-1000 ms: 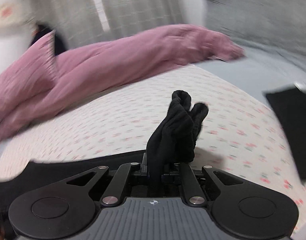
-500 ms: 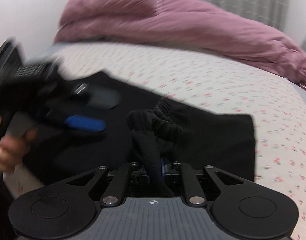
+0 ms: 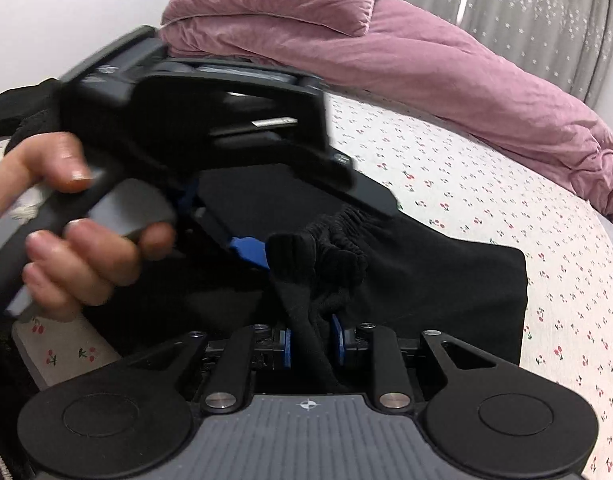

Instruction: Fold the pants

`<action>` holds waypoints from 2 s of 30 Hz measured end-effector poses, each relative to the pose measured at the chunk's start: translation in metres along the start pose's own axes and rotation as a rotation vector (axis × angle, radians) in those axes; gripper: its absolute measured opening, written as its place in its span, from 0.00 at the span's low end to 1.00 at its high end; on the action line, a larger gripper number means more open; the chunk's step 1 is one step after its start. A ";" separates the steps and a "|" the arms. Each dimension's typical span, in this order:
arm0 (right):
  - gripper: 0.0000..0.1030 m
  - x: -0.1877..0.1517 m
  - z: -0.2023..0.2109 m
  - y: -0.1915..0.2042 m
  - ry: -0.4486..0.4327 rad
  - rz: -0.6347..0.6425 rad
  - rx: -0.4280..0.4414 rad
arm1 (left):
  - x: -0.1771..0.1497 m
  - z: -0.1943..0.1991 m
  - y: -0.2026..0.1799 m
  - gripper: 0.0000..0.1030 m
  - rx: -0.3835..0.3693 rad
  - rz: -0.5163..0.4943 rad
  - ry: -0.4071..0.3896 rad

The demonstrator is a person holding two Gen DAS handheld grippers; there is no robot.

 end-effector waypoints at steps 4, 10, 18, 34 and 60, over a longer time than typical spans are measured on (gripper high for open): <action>0.34 0.003 0.016 0.002 -0.019 -0.059 0.092 | 0.000 -0.007 -0.003 0.75 0.023 -0.013 0.003; 0.35 0.004 0.033 -0.005 -0.018 -0.128 0.166 | 0.002 -0.010 0.002 0.51 0.077 -0.042 0.008; 0.39 0.013 0.047 -0.040 -0.090 -0.196 0.090 | 0.005 0.000 0.001 0.19 0.160 -0.174 -0.025; 0.46 0.001 0.015 -0.042 -0.029 -0.277 0.063 | 0.063 0.132 0.012 0.19 0.328 -0.360 -0.214; 0.57 0.029 -0.064 0.064 0.043 -0.099 0.228 | 0.145 0.300 0.076 0.19 0.465 -0.287 -0.441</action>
Point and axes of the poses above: each gripper's, at about its wrist camera, not at the fingertips, and z roughly against the way its jaws point, y to its left, x to its top, the point moved 7 cm from there along -z, roughly the way its jaws point, and after that the axes turned 15 degrees about -y, right-handed, at the moved point
